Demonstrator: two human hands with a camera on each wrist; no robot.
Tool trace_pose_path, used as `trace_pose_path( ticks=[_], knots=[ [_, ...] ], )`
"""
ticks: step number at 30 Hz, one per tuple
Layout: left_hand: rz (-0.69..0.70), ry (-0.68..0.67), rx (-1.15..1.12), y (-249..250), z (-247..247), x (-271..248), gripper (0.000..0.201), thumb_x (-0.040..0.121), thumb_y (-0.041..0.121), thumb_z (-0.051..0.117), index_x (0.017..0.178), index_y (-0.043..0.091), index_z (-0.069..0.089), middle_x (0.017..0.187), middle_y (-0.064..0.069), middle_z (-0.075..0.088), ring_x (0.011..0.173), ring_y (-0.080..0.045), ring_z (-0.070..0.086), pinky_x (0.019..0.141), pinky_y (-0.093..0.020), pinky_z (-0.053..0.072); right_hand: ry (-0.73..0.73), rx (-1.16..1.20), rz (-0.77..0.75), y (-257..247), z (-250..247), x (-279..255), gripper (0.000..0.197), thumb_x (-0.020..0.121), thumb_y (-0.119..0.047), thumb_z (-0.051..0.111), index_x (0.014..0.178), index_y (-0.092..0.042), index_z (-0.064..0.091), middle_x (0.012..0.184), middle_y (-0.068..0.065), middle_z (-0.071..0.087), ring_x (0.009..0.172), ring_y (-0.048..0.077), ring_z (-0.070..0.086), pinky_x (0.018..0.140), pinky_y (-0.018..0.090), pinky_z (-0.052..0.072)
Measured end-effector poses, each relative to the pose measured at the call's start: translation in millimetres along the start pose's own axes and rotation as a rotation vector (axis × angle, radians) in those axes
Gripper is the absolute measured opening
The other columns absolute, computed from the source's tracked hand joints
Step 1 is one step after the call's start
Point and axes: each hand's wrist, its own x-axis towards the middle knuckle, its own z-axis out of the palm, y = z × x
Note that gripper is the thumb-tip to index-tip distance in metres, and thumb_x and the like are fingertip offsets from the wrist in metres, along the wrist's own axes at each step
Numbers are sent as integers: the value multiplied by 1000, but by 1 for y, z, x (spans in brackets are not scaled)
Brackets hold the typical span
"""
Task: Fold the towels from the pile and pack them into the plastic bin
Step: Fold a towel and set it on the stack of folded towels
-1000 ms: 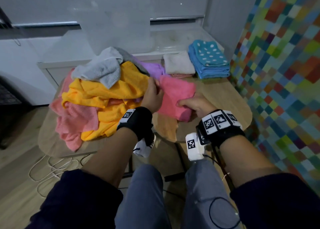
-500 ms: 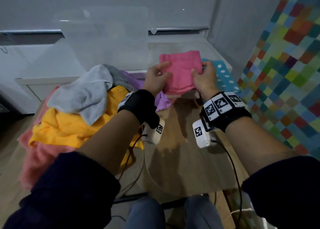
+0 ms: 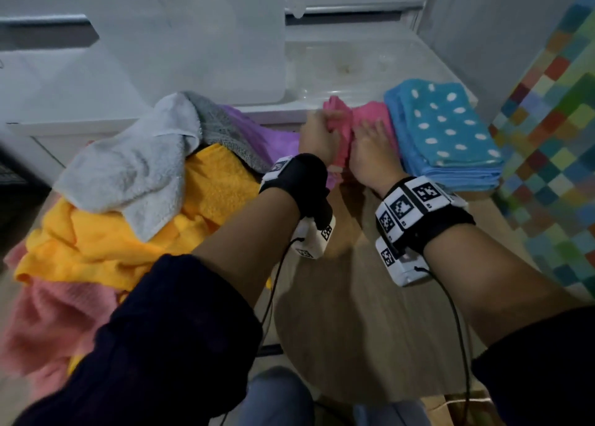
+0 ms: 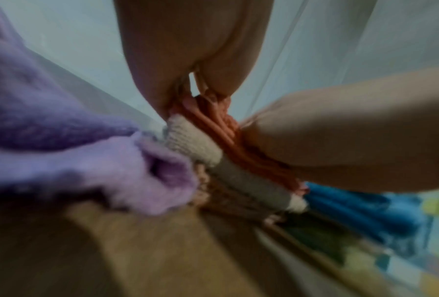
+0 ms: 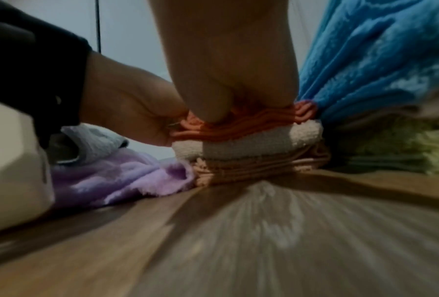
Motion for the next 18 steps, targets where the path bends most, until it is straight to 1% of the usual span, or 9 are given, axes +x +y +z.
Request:
trace_pose_path(
  ticks=[1,3,5,7,9,10,12,14,18],
  knots=[
    [-23,-12,24,-2,1,-1,43,81,-11,40,114,4,64,114,-14,66,98,-20,60,85,-21,47,-85,-18,21,1,1,1,54,97,-14,34,148,-3,19,156,16,17,145,31,7,120,40,1],
    [-53,-45,84,-6,-1,-2,42,81,-12,39,112,2,64,115,-15,65,99,-23,60,83,-20,44,-162,-47,43,0,2,0,59,99,-18,32,150,-7,7,158,12,4,146,31,-4,120,42,0],
    [-5,-85,226,-4,-7,-5,38,82,-13,39,107,1,64,120,-17,62,104,-24,57,78,-18,42,-188,-61,40,0,1,-2,59,99,-20,32,151,-9,4,159,10,1,146,30,-5,120,41,0],
    [78,-139,358,5,-17,-11,25,87,-8,43,97,0,65,124,-22,58,97,-22,54,73,-23,42,-201,-34,26,0,-4,-2,59,99,-19,32,151,-8,6,159,11,2,146,30,-4,120,40,0],
    [121,-195,481,16,-34,-23,18,93,9,49,96,1,65,112,-21,63,95,-25,57,78,-29,41,-135,33,-12,2,-12,-5,56,98,-16,34,149,-5,16,157,15,9,146,30,2,120,39,2],
    [132,-186,536,20,-45,-29,20,94,16,49,94,3,64,107,-21,64,97,-30,58,80,-32,41,-58,67,-24,1,-17,-9,54,97,-16,38,147,-3,22,156,16,14,145,31,7,119,39,6],
    [167,-131,615,32,-70,-40,24,93,24,48,95,6,64,108,-18,63,103,-33,57,84,-36,43,105,109,-33,-3,-27,-18,52,93,-14,45,142,-2,34,152,18,25,142,33,18,117,42,15],
    [227,-29,717,42,-102,-53,25,91,26,48,99,11,66,110,-14,65,105,-33,56,86,-38,46,188,137,-93,-21,-37,-36,44,90,-12,48,133,-4,46,149,17,31,138,33,26,116,42,19],
    [189,24,803,55,-169,-82,23,89,25,50,100,12,66,111,-14,64,106,-33,57,84,-36,44,217,227,-220,-67,-45,-75,33,89,-7,46,117,-11,62,146,9,40,132,29,32,113,37,22]
  ],
)
